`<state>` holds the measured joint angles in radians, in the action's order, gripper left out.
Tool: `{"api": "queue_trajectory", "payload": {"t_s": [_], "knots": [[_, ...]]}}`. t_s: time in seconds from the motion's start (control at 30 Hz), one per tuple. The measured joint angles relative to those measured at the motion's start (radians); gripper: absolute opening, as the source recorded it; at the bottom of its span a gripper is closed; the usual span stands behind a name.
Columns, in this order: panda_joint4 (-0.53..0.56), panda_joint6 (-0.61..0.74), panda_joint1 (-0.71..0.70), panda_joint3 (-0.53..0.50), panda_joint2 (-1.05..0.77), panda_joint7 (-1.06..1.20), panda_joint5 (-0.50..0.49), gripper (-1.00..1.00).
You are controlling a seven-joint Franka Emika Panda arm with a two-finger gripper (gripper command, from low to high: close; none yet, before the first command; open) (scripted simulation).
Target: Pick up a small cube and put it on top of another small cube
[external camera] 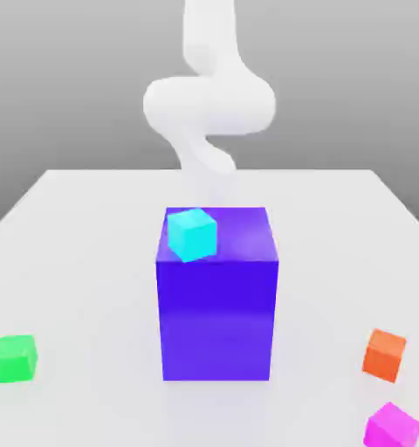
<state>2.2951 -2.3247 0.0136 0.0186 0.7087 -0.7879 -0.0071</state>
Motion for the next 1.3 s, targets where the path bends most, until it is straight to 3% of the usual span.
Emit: {"api": "queue_trajectory", "payload": {"t_s": [0.63, 0.97, 1.13, 1.17, 1.3], "knots": [[-0.037, -0.187, 0.123, 0.144, -0.695, 0.065, -0.092, 0.0], [-0.058, -0.284, 0.205, 0.185, -1.059, 0.092, -0.15, 0.0], [-0.091, -0.398, 0.254, 0.144, -1.24, 0.068, -0.196, 0.0], [-0.095, -0.414, 0.26, 0.137, -1.26, 0.063, -0.202, -1.0], [-0.095, -0.414, 0.26, 0.138, -1.26, 0.063, -0.202, -1.0]]}}
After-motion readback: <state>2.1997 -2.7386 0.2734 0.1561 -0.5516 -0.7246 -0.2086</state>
